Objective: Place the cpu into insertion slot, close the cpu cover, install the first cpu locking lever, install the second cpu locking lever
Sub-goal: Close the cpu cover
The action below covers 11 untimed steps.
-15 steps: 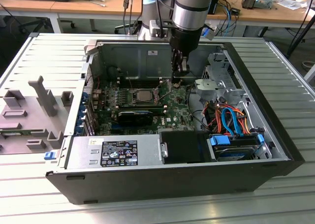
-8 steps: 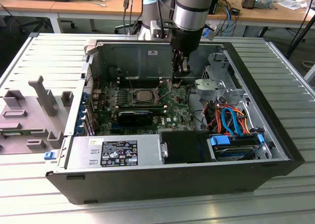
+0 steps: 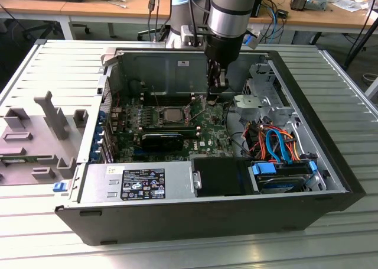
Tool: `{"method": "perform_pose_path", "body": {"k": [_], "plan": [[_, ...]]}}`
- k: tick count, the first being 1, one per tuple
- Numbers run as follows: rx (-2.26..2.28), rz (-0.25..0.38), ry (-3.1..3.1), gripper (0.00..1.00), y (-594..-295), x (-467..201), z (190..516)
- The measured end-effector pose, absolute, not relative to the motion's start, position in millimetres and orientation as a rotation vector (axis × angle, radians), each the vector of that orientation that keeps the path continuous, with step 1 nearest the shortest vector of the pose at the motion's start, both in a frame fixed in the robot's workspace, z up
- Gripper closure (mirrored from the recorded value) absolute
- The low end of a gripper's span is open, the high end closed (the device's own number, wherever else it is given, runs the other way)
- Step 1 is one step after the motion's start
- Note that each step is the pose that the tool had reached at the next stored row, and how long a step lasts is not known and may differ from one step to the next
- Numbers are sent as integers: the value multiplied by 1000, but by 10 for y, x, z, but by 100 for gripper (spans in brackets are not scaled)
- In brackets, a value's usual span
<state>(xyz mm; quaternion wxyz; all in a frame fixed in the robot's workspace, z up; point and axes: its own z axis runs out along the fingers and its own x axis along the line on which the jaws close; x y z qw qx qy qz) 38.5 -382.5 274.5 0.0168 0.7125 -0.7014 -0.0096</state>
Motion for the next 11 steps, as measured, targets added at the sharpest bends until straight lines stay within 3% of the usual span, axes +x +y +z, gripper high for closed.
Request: {"method": "perform_pose_path", "body": {"k": [11], "plan": [[2215, -30, -2180, 89, -3825, 404, 2726]]}}
